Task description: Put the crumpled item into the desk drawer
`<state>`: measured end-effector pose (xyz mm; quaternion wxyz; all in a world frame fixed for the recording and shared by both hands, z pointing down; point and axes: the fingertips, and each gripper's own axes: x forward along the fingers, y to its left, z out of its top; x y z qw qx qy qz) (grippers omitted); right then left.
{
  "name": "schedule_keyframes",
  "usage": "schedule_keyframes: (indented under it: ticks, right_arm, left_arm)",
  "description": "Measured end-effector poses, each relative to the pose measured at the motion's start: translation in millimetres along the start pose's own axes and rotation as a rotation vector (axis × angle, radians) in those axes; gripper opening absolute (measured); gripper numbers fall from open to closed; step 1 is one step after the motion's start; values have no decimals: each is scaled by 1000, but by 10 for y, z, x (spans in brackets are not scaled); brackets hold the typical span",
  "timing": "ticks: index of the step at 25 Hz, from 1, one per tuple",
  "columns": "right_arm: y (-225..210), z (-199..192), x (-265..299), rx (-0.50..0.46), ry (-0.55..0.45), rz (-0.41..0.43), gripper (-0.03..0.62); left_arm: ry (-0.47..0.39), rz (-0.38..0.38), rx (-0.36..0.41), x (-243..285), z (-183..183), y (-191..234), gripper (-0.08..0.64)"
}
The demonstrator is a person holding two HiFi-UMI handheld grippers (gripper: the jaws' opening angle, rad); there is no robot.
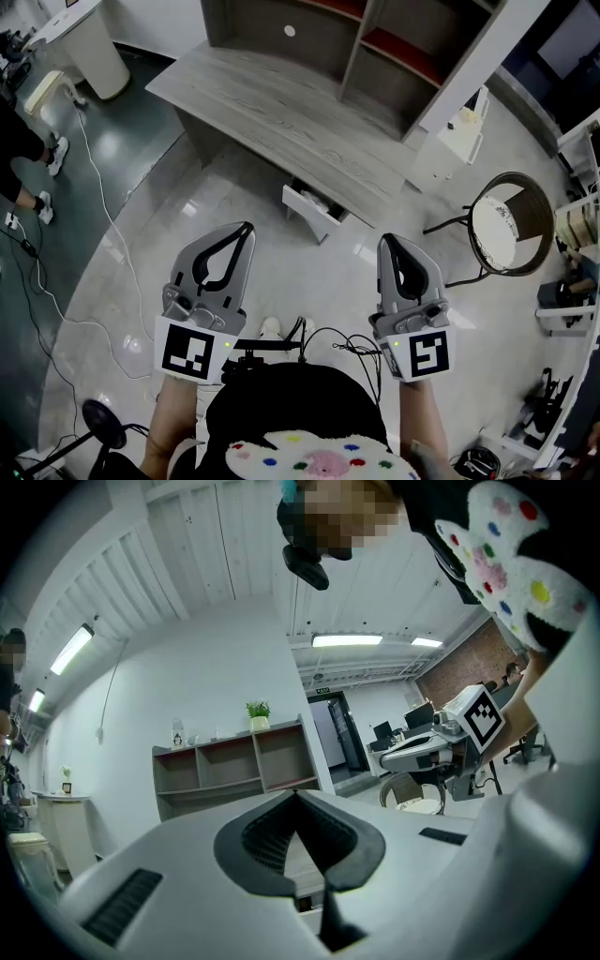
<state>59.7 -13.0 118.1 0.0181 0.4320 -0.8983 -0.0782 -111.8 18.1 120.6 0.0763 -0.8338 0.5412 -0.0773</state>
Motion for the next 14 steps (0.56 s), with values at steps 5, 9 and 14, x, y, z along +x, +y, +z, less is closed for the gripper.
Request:
schedule_keyframes:
  ticks: [5,9,14]
  right_arm:
    - [17,-33,9,0,8,0,9]
    - [4,-44,2,3,12,-1,9]
    - [-28,-72,24,3,20,-5,9]
  left_arm:
    - [7,-3,-4,2,-36,-7,6]
    - [7,-3,-5,18,-34,-12,6]
    - [-5,4,-9,60,-9,17,6]
